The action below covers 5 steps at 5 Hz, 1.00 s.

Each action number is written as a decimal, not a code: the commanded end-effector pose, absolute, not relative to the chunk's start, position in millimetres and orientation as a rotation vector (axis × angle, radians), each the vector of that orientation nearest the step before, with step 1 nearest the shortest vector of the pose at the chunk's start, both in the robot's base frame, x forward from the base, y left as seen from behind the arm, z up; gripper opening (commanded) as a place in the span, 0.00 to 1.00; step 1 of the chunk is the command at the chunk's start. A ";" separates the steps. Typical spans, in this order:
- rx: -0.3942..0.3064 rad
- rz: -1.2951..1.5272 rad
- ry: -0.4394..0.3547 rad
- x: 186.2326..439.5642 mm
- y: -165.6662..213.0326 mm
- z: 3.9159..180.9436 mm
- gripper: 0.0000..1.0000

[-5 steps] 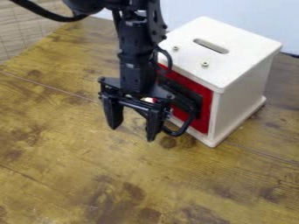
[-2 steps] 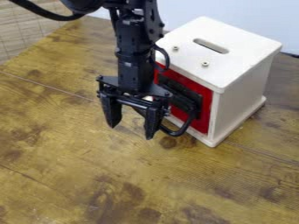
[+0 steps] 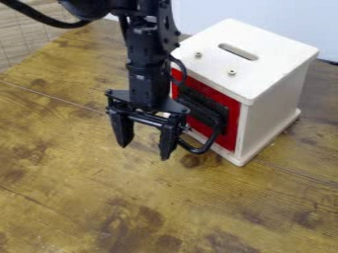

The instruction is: Close the drawer

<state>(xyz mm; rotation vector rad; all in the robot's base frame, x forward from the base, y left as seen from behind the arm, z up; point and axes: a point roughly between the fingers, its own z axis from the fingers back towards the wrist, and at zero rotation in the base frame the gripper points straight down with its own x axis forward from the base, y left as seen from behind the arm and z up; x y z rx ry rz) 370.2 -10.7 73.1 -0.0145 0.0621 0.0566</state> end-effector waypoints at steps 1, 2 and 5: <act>-0.014 0.077 -0.048 371.6 -1.5 115.0 1.00; -0.013 0.079 -0.051 368.8 -1.1 117.4 1.00; -0.021 0.073 -0.068 357.4 -3.6 128.1 1.00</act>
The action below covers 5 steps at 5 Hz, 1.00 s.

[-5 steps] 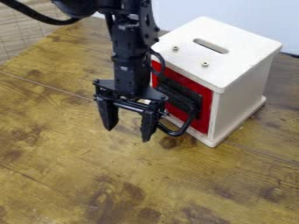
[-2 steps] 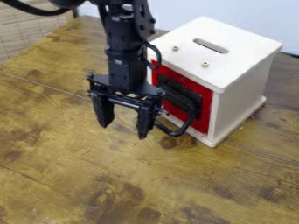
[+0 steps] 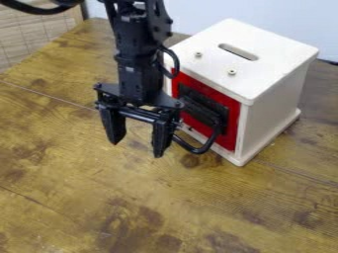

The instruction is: Close the drawer

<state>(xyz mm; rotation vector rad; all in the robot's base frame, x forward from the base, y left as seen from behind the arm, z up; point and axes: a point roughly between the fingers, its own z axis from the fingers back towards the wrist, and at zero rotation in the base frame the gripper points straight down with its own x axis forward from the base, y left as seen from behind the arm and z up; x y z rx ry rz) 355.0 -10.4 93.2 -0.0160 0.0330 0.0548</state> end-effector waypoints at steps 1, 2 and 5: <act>-0.024 0.068 -0.070 353.2 -4.7 128.9 1.00; -0.027 0.059 -0.074 347.2 -6.3 130.9 1.00; -0.036 0.031 -0.083 331.8 -9.0 135.7 1.00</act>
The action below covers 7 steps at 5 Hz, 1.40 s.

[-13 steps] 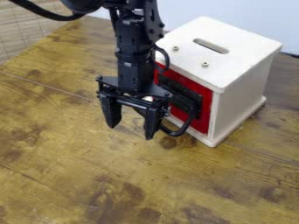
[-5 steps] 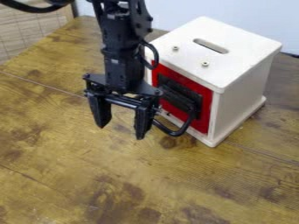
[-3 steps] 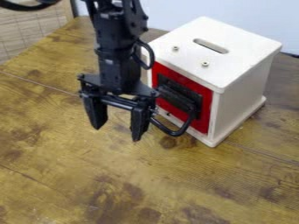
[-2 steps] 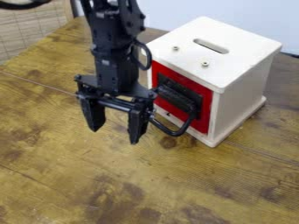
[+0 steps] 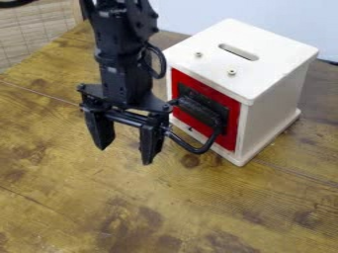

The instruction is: Close the drawer

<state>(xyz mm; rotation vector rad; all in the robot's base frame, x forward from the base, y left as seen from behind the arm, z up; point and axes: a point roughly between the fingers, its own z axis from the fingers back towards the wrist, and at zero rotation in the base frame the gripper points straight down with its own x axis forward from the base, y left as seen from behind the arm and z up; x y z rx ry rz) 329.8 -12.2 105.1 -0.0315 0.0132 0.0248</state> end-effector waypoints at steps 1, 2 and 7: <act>-0.038 0.027 -0.085 329.1 -8.5 136.1 1.00; -0.040 0.025 -0.087 328.2 -7.7 135.5 1.00; -0.048 0.028 -0.101 331.6 1.6 132.2 1.00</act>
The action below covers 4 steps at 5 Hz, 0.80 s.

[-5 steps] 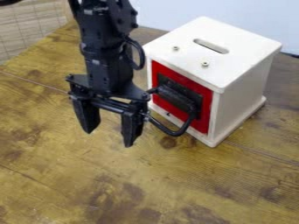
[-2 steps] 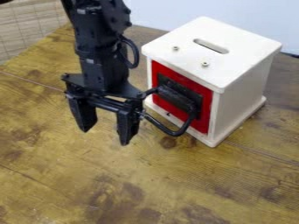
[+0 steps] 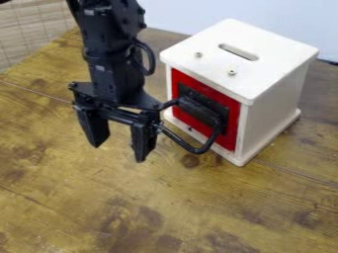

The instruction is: Close the drawer

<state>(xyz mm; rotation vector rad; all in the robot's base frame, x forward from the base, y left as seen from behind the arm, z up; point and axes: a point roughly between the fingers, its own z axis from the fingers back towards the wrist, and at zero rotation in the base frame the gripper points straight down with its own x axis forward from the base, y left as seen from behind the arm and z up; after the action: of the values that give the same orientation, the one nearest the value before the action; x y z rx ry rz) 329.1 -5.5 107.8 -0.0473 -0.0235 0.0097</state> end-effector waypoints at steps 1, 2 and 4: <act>-0.050 0.029 -0.106 333.1 2.6 131.7 1.00; -0.053 0.029 -0.111 335.2 3.7 131.2 1.00; -0.041 0.039 -0.104 350.4 3.4 130.5 1.00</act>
<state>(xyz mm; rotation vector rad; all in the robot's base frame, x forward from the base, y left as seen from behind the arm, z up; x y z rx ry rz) 343.2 -0.8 110.3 -0.0447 -0.0342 0.0307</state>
